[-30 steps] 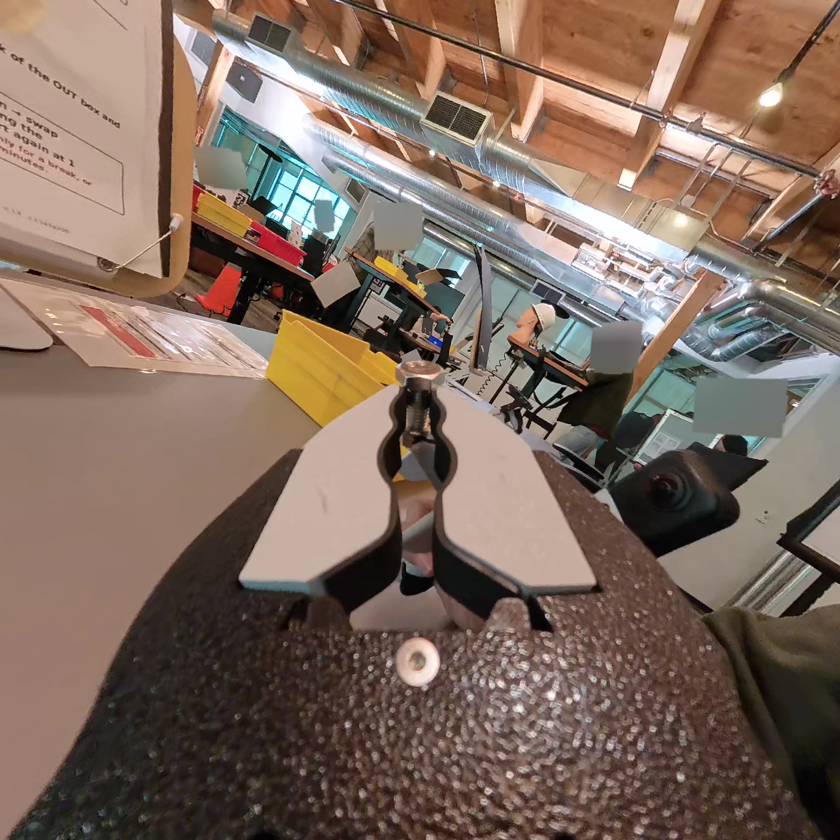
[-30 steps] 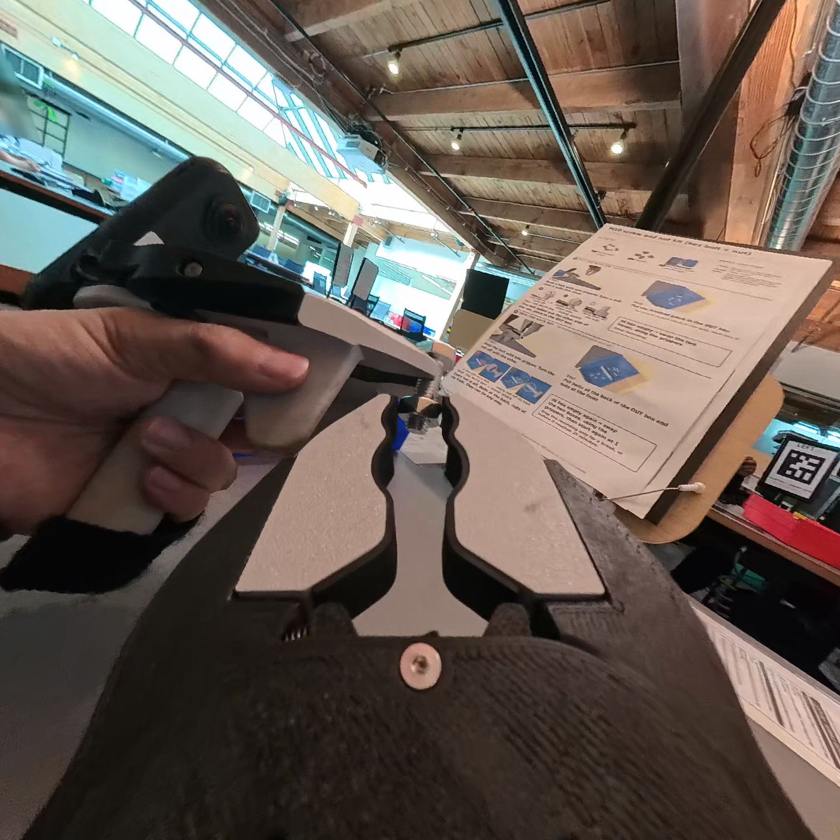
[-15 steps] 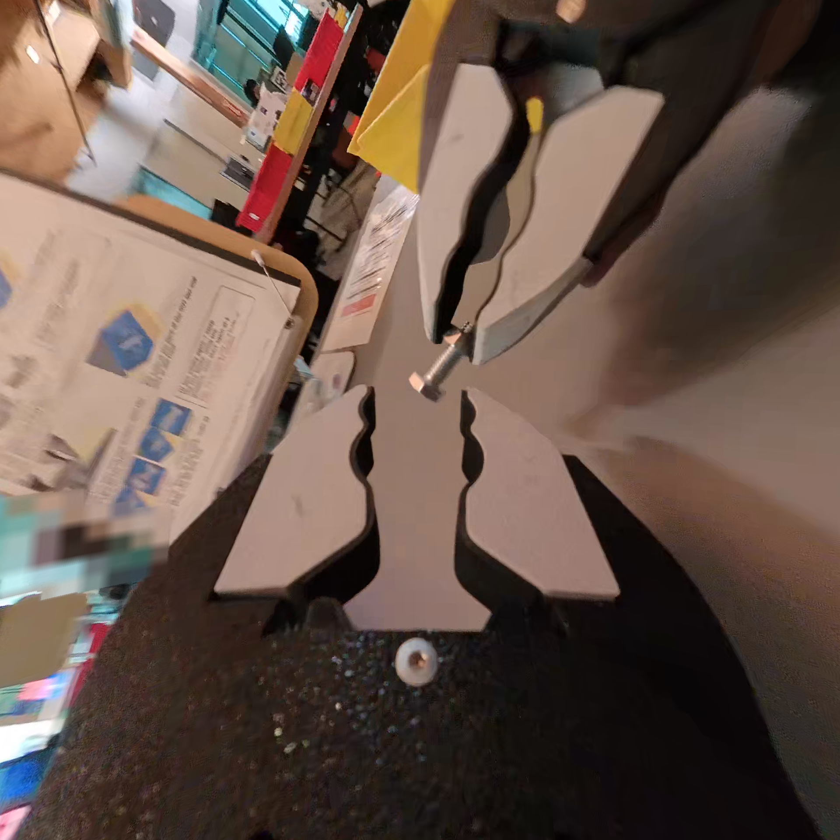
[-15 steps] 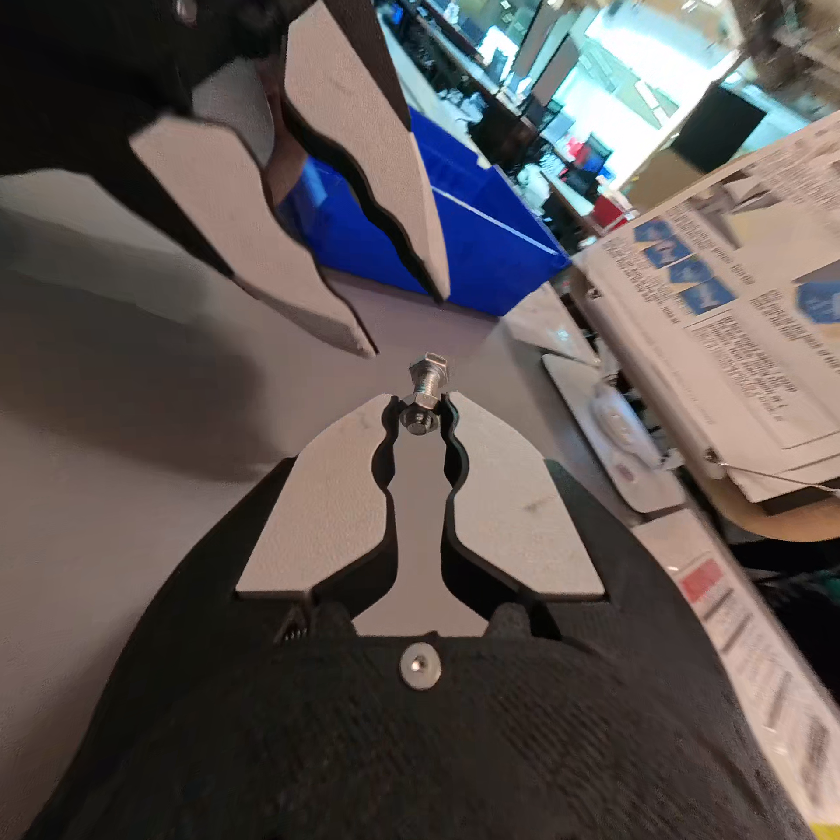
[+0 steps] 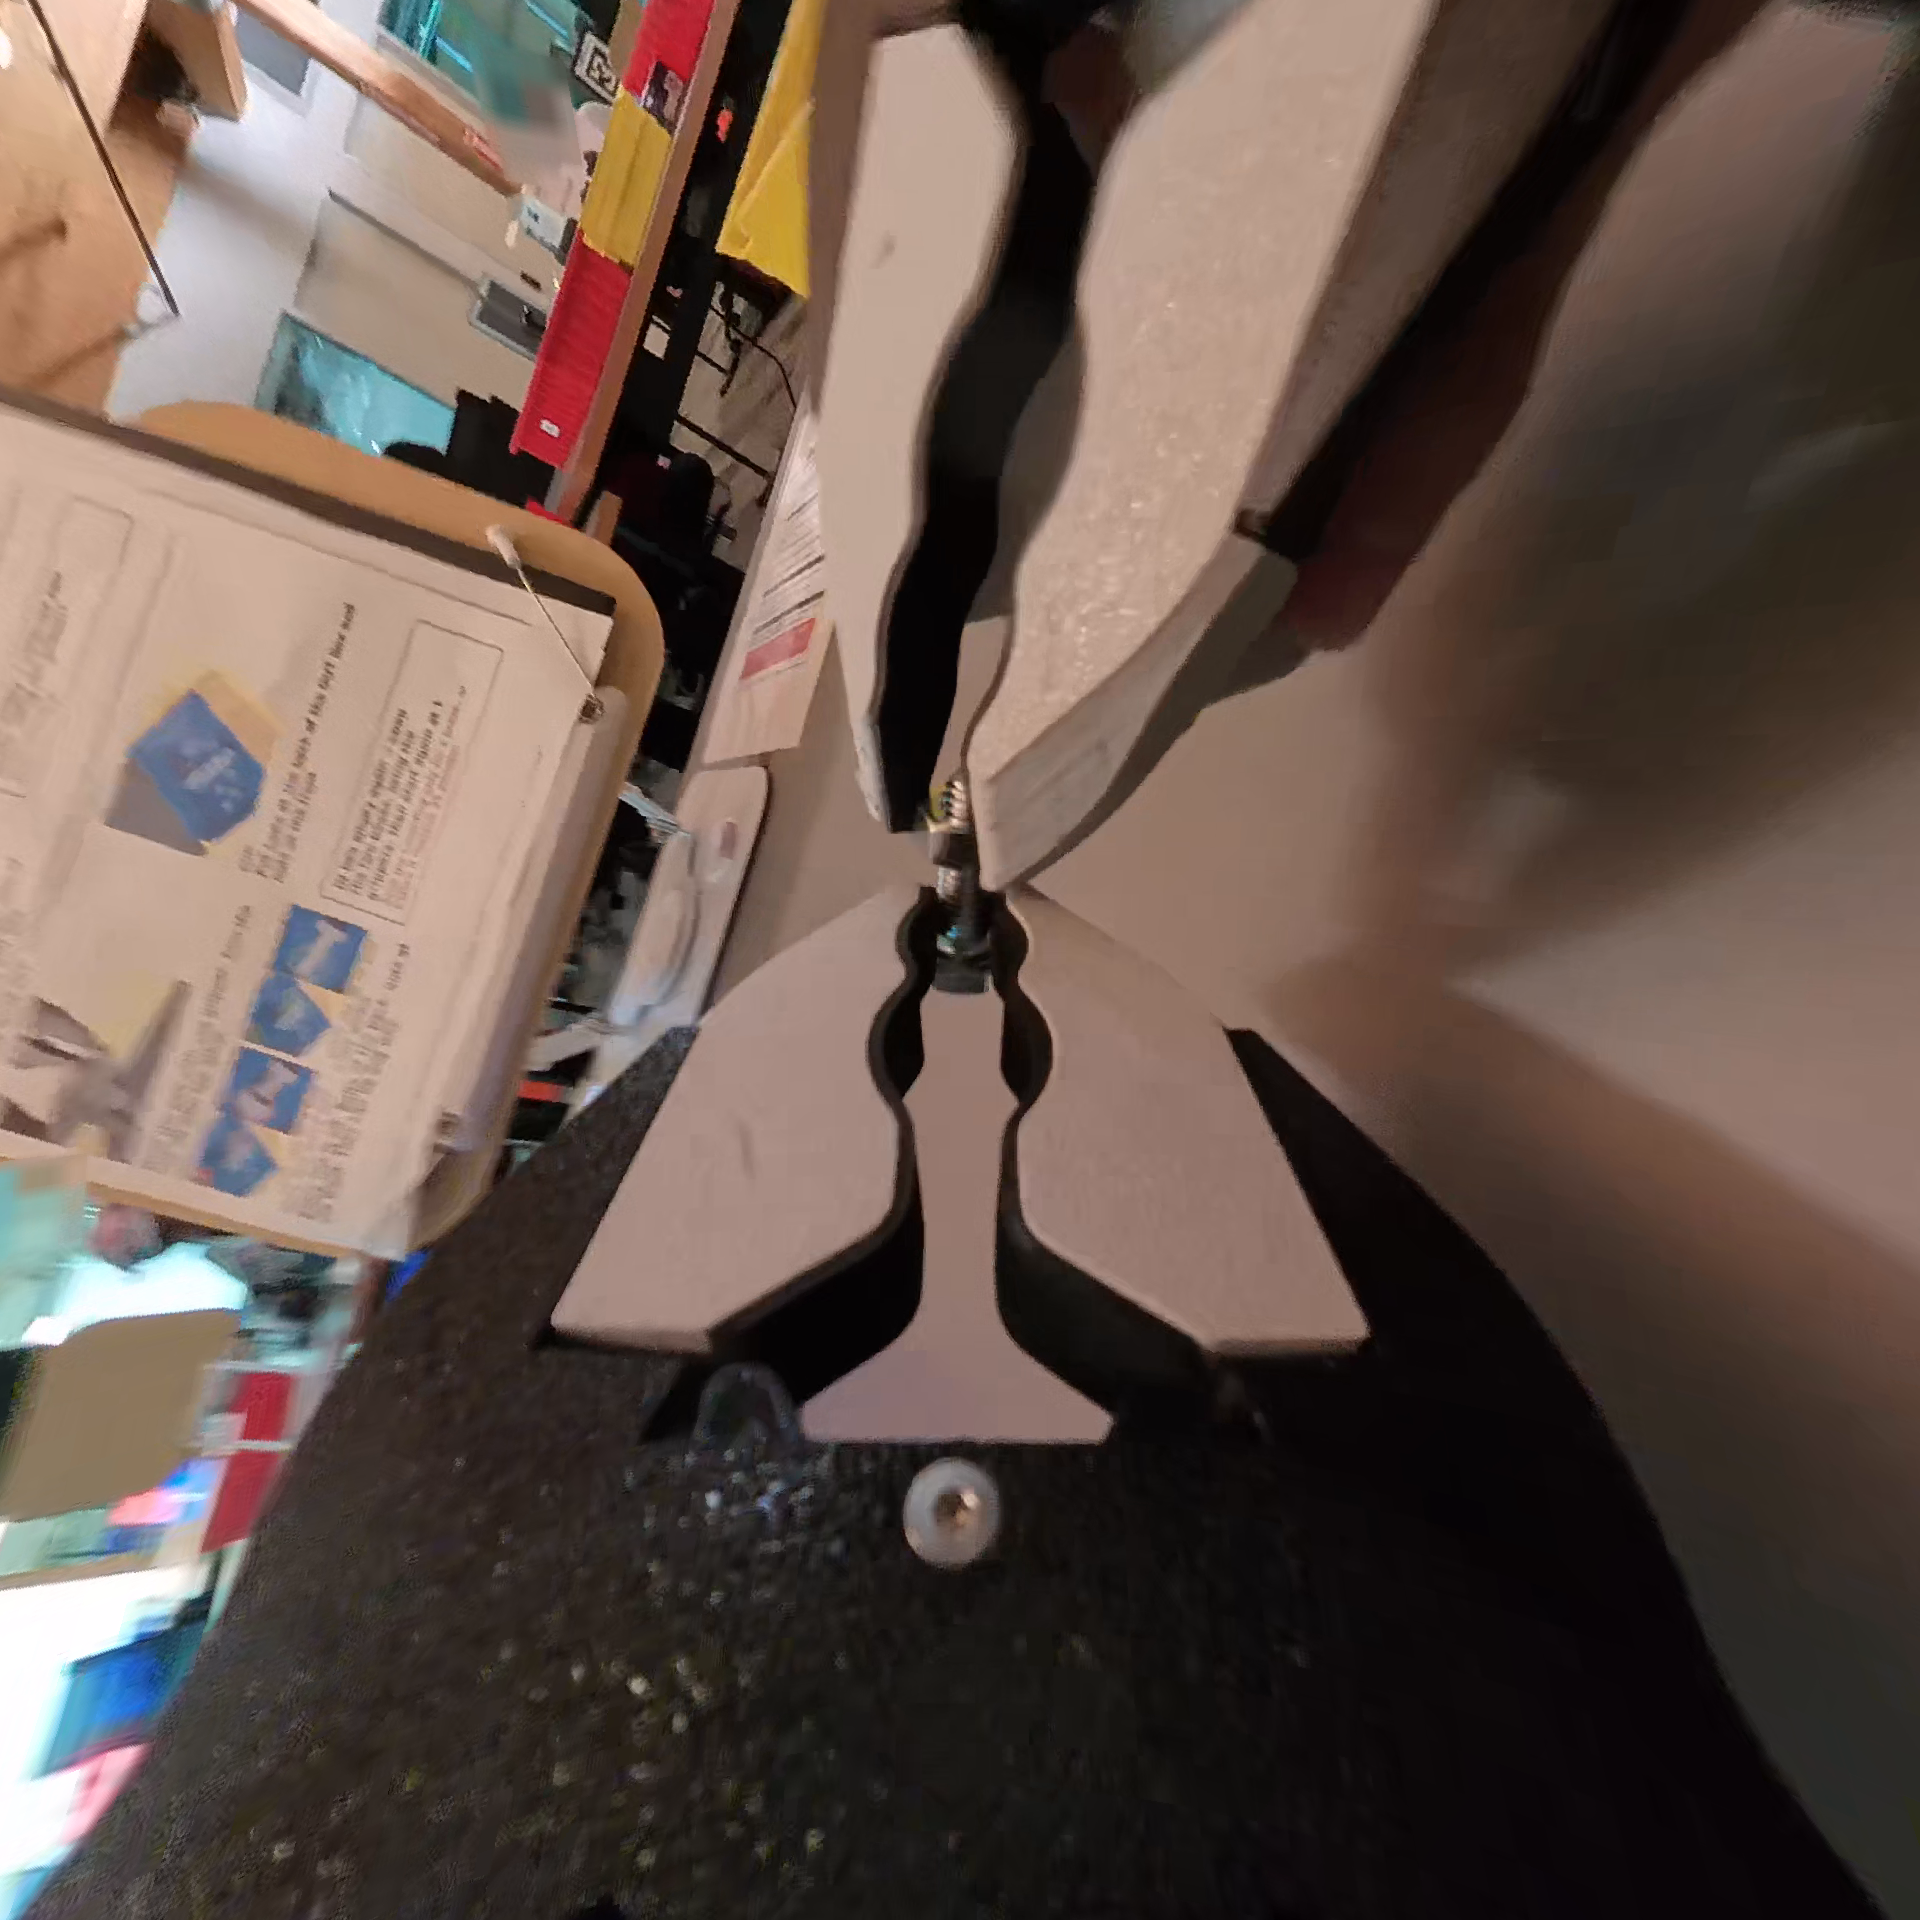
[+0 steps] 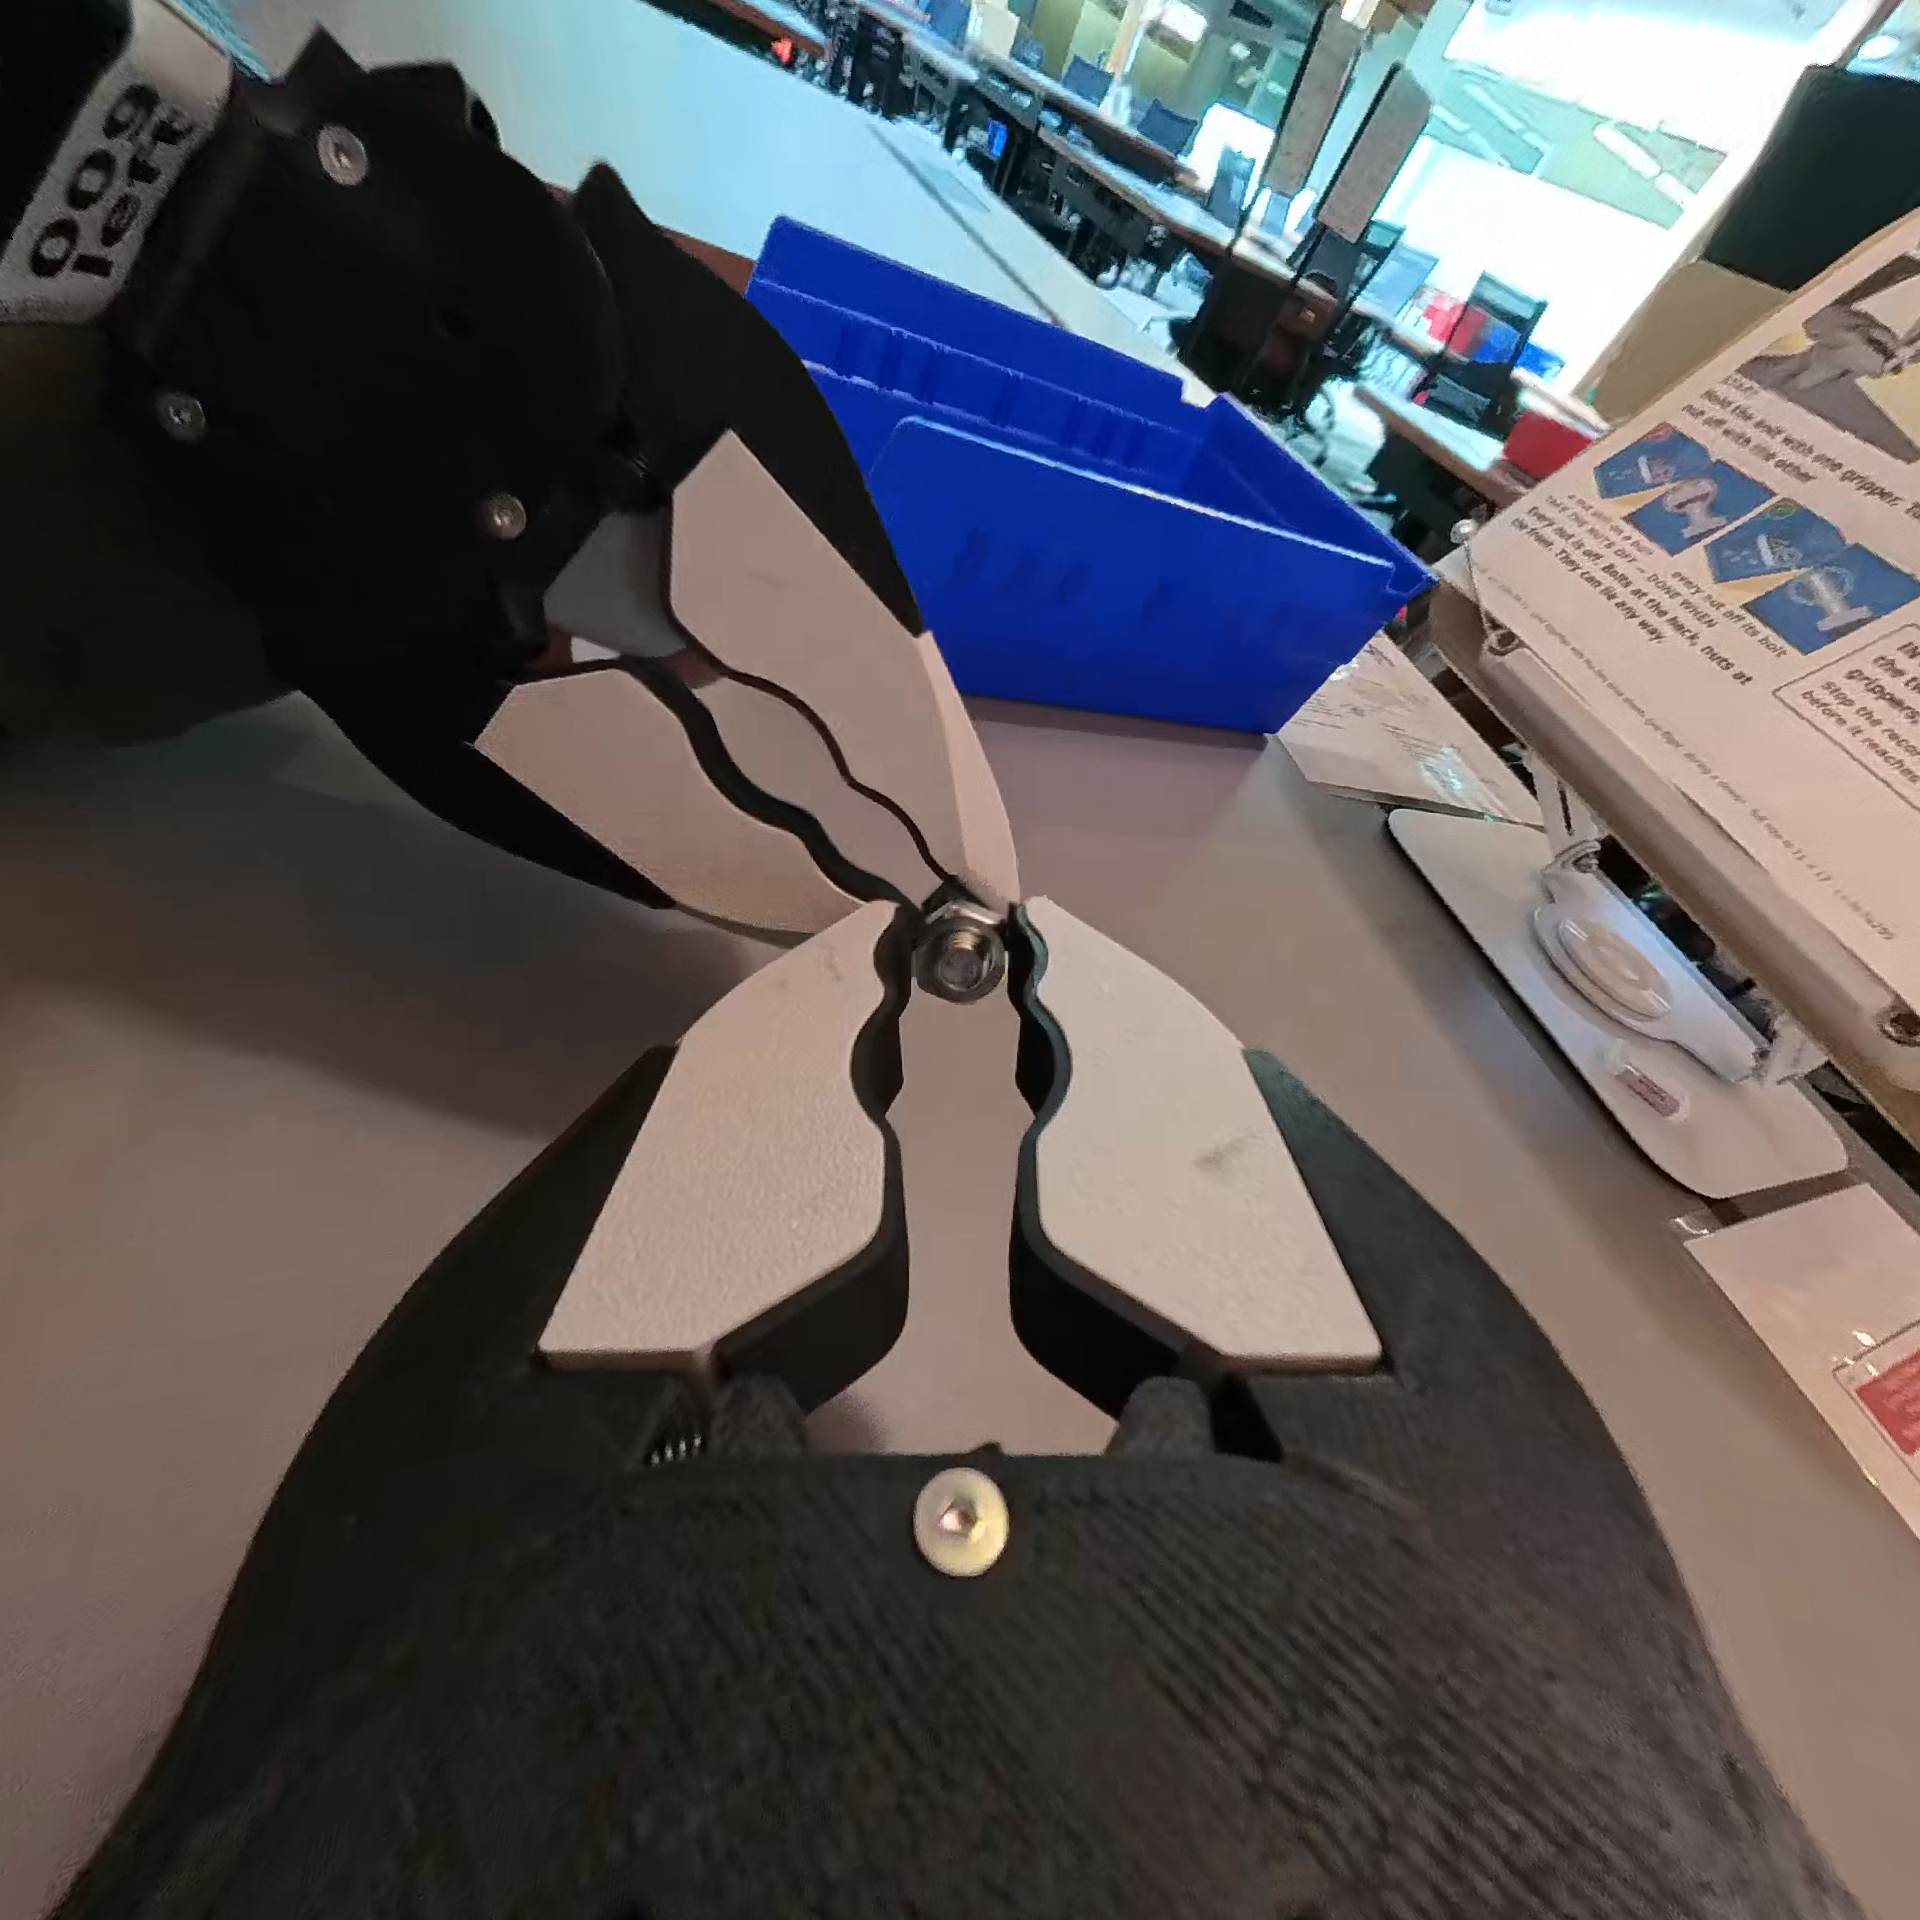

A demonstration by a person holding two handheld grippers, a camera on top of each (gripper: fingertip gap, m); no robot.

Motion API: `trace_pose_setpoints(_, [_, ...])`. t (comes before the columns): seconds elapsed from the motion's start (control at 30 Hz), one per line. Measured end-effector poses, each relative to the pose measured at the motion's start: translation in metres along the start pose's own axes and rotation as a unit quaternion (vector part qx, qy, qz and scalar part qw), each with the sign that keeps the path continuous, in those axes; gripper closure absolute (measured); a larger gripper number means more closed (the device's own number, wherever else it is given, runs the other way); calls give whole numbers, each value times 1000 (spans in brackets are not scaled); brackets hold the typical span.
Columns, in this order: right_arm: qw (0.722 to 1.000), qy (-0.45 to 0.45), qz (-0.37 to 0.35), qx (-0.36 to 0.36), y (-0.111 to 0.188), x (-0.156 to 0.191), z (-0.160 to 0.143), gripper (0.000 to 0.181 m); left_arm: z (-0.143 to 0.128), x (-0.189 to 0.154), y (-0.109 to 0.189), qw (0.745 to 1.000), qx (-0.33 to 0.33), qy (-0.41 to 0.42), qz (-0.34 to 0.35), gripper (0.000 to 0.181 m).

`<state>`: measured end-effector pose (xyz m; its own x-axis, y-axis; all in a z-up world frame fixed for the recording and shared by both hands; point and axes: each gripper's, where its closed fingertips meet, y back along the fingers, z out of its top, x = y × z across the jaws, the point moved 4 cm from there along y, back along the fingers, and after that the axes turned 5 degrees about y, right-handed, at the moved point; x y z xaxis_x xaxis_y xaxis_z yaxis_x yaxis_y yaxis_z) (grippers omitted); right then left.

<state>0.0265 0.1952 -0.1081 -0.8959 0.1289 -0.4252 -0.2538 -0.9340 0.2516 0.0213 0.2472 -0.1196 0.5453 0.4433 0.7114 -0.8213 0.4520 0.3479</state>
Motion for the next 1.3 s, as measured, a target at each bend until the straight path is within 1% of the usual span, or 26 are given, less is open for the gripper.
trace_pose_setpoints(0.03, [1000, 1, -9, -10, 1, -2, 1, 164, 1, 0, -1, 999, -14, 47, -12, 172])
trace_pose_setpoints(0.1, [999, -13, -13, -44, 6, -5, 5, 162, 5, 1, -2, 984, -63, 159, -45, 172])
trace_pose_setpoints(0.13, [998, -30, -9, -59, 8, -6, 8, 157, 8, 2, -2, 969, -91, 220, -63, 172])
trace_pose_setpoints(0.17, [996, -45, -3, -76, 11, -8, 11, 155, 11, 4, -1, 948, -119, 282, -82, 172])
trace_pose_setpoints(0.23, [991, -73, -2, -113, 17, -12, 18, 155, 16, 9, 0, 895, -172, 392, -122, 172])
trace_pose_setpoints(0.3, [985, -105, -3, -137, 21, -17, 21, 155, 20, 12, 1, 841, -215, 469, -162, 172])
trace_pose_setpoints(0.33, [983, -118, -1, -142, 22, -18, 21, 155, 20, 12, 1, 823, -226, 490, -177, 172])
trace_pose_setpoints(0.37, [982, -126, 1, -144, 21, -19, 21, 155, 19, 12, 1, 816, -232, 495, -185, 172])
trace_pose_setpoints(0.47, [982, -128, -1, -138, 18, -17, 19, 155, 21, 8, 2, 825, -233, 475, -199, 172])
trace_pose_setpoints(0.57, [980, -136, -3, -142, 17, -17, 20, 155, 24, 6, 4, 826, -239, 464, -213, 172])
trace_pose_setpoints(0.73, [976, -154, 30, -154, 17, -14, 21, 161, 24, 5, 6, 816, -244, 468, -234, 172])
trace_pose_setpoints(0.8, [975, -157, 28, -152, 20, -17, 20, 157, 22, 7, 7, 810, -249, 476, -236, 172])
trace_pose_setpoints(0.87, [974, -173, 7, -146, 25, -29, 17, 141, 19, 10, 8, 804, -252, 487, -230, 172])
trace_pose_setpoints(0.9, [973, -189, -1, -135, 27, -34, 12, 138, 18, 12, 10, 801, -262, 487, -232, 172])
trace_pose_setpoints(0.93, [971, -202, -47, -116, 30, -46, 4, 163, 19, 12, 13, 797, -274, 483, -237, 172])
trace_pose_setpoints(0.97, [969, -198, -97, -110, 36, -57, -4, 163, 16, 13, 13, 801, -266, 486, -227, 172])
trace_pose_setpoints(1.0, [970, -193, -71, -127, 39, -54, -3, 157, 16, 13, 12, 806, -259, 482, -226, 172])
trace_pose_setpoints(1.03, [966, -210, -12, -152, 39, -45, 2, 164, 17, 11, 12, 809, -260, 475, -229, 172])
trace_pose_setpoints(1.07, [959, -230, 19, -167, 38, -40, 5, 163, 17, 11, 11, 813, -256, 472, -226, 172])
trace_pose_setpoints(1.1, [957, -231, 22, -172, 35, -37, 8, 158, 18, 10, 10, 815, -252, 471, -226, 172])
trace_pose_setpoints(1.13, [961, -217, 20, -173, 33, -35, 10, 157, 18, 9, 10, 815, -251, 469, -228, 172])
trace_pose_setpoints(1.3, [963, -195, 40, -181, 26, -22, 20, 156, 16, 12, 11, 811, -256, 477, -223, 172])
